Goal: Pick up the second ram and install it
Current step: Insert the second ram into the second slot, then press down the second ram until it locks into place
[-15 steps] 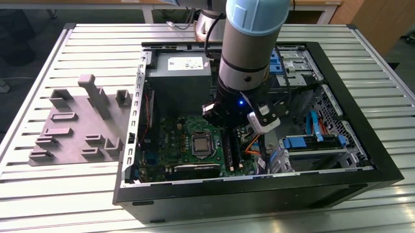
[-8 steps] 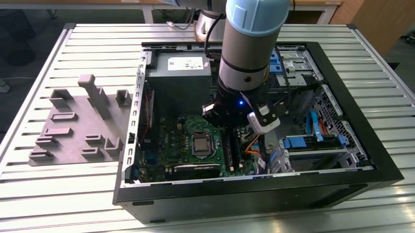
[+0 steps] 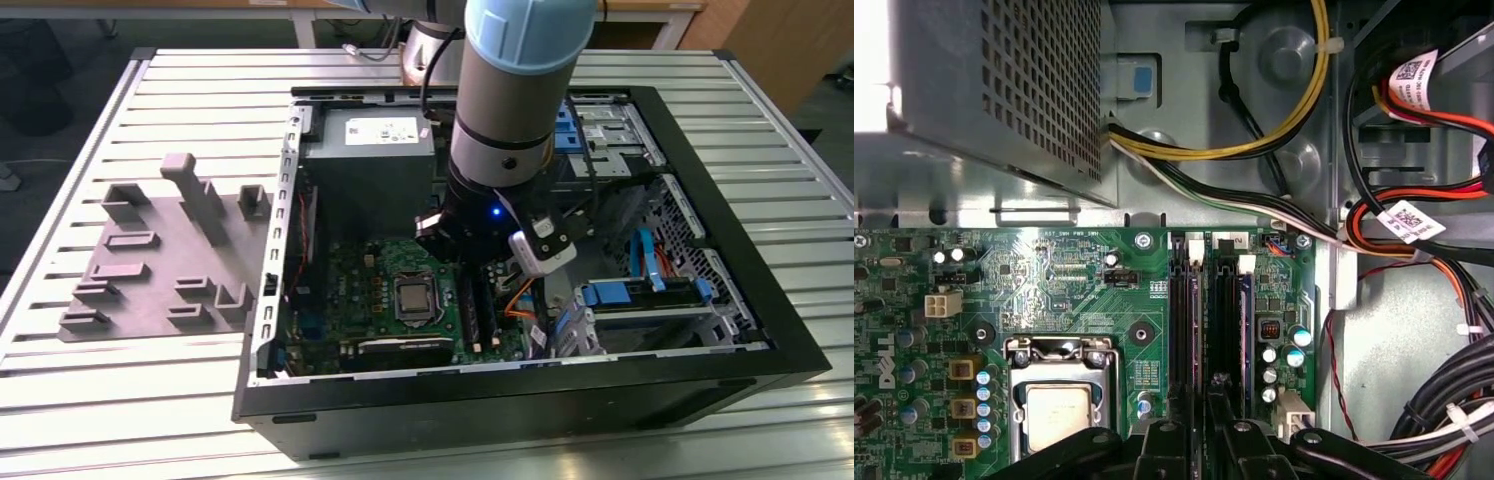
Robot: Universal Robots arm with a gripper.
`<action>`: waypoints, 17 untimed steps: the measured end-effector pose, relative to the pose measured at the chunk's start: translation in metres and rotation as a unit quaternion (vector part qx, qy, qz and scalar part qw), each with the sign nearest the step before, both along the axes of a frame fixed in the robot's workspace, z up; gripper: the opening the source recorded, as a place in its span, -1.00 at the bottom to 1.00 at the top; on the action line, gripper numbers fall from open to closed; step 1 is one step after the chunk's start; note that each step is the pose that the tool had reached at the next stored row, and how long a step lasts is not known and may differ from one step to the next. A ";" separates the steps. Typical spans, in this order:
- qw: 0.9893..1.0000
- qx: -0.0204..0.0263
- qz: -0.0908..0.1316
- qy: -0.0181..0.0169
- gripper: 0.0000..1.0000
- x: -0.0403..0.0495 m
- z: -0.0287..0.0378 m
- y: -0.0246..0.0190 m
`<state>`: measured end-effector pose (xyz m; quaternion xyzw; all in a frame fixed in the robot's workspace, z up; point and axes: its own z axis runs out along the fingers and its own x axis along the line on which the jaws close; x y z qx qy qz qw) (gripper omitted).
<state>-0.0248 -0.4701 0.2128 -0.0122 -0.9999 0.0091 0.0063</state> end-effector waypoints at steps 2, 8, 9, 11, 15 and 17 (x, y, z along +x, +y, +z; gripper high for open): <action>1.000 0.000 0.000 0.000 -0.57 0.0000 0.0014 0.0000; 1.000 0.000 0.000 0.000 -0.57 0.0000 0.0154 0.0000; 1.000 0.000 0.000 0.000 -0.57 0.0000 0.0154 0.0000; 1.000 0.000 0.000 0.000 -0.60 0.0000 0.0154 0.0000; 1.000 0.000 0.000 0.001 -0.79 0.0000 0.0155 0.0000; 1.000 0.000 0.000 0.001 -0.79 0.0000 0.0155 0.0000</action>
